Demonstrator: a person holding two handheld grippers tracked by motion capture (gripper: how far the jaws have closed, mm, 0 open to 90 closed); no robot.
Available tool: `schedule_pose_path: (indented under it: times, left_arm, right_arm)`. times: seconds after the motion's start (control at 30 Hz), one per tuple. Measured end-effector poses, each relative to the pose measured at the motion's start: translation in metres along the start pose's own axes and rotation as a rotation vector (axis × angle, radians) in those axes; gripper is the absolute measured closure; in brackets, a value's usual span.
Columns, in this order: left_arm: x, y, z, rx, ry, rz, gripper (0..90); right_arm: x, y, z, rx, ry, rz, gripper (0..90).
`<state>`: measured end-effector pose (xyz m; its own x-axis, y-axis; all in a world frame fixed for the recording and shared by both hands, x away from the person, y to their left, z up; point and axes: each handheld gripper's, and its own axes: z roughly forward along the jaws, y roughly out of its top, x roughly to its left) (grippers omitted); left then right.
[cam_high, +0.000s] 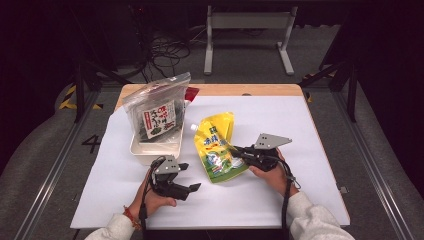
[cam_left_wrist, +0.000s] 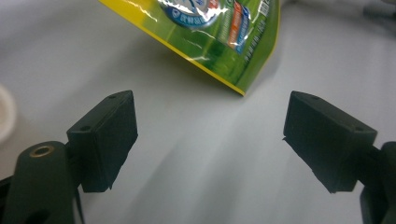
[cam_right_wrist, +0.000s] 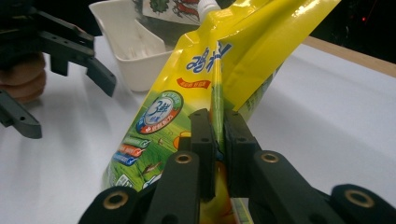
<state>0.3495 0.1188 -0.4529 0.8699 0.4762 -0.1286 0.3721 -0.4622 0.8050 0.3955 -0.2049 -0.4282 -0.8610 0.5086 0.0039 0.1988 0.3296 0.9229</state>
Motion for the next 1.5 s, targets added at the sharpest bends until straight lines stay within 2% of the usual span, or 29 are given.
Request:
schedule_pose_path:
  times: [0.13,0.2,0.27,0.3,0.4,0.5,0.67,0.73,0.77,0.9,0.93,0.97,1.07,1.2,1.27,1.3,1.37,1.43,1.5]
  left_arm:
    - [-0.001,0.006,0.017,0.005,-0.037,-0.033,17.7]
    - [0.001,0.009,0.021,-0.010,-0.055,-0.046,17.0]
    - [0.003,0.014,0.024,-0.039,-0.075,-0.076,17.4]
    - [0.003,0.016,0.024,-0.061,-0.086,-0.081,17.3]
    - [0.003,0.023,0.019,-0.119,-0.078,-0.079,19.4]
    - [0.003,0.026,0.010,-0.171,-0.072,-0.080,25.4]
    - [0.006,0.025,-0.001,-0.209,-0.069,-0.078,46.6]
    - [0.006,0.026,-0.004,-0.223,-0.075,-0.072,53.8]
    - [0.006,0.026,-0.008,-0.228,-0.063,-0.060,53.8]
    - [0.007,0.028,-0.019,-0.265,-0.068,-0.035,77.8]
    - [0.007,0.029,-0.022,-0.279,-0.078,-0.035,82.5]
    - [0.007,0.030,-0.025,-0.271,-0.075,-0.015,84.6]
    - [0.003,0.032,-0.030,-0.276,-0.066,0.017,86.7]
    - [-0.002,0.035,-0.039,-0.274,-0.080,0.049,87.5]
    - [-0.003,0.036,-0.043,-0.269,-0.081,0.078,87.6]
    - [-0.003,0.036,-0.043,-0.269,-0.081,0.078,87.7]
    - [-0.003,0.036,-0.047,-0.264,-0.074,0.096,87.7]
    - [-0.003,0.035,-0.050,-0.262,-0.068,0.112,87.8]
    - [-0.002,0.035,-0.052,-0.263,-0.070,0.116,87.9]
  right_arm:
    - [0.008,0.000,-0.009,-0.026,0.000,-0.016,84.9]
    - [0.011,0.002,-0.012,-0.038,0.010,-0.018,84.9]
    - [0.014,0.003,-0.015,-0.049,0.018,-0.021,84.9]
    - [0.016,0.003,-0.016,-0.055,0.026,-0.020,84.9]
    - [0.023,0.005,-0.016,-0.068,0.039,-0.036,84.9]
    - [0.030,0.006,-0.014,-0.074,0.054,-0.054,84.8]
    - [0.040,0.010,-0.010,-0.095,0.078,-0.073,84.6]
    - [0.041,0.010,-0.010,-0.098,0.080,-0.074,84.6]
    - [0.042,0.010,-0.010,-0.101,0.082,-0.077,84.4]
    - [0.045,0.010,-0.008,-0.102,0.086,-0.074,82.6]
    - [0.046,0.010,-0.008,-0.098,0.080,-0.080,82.3]
    - [0.047,0.010,-0.007,-0.096,0.074,-0.083,81.9]
    - [0.049,0.011,-0.006,-0.095,0.065,-0.086,80.7]
    - [0.052,0.014,-0.008,-0.094,0.069,-0.092,78.1]
    - [0.055,0.017,-0.009,-0.084,0.069,-0.102,74.7]
    - [0.055,0.017,-0.009,-0.084,0.069,-0.102,74.7]
    - [0.059,0.017,-0.008,-0.070,0.063,-0.101,69.0]
    - [0.060,0.017,-0.007,-0.041,0.057,-0.081,65.8]
    - [0.061,0.016,-0.008,-0.034,0.054,-0.073,61.8]
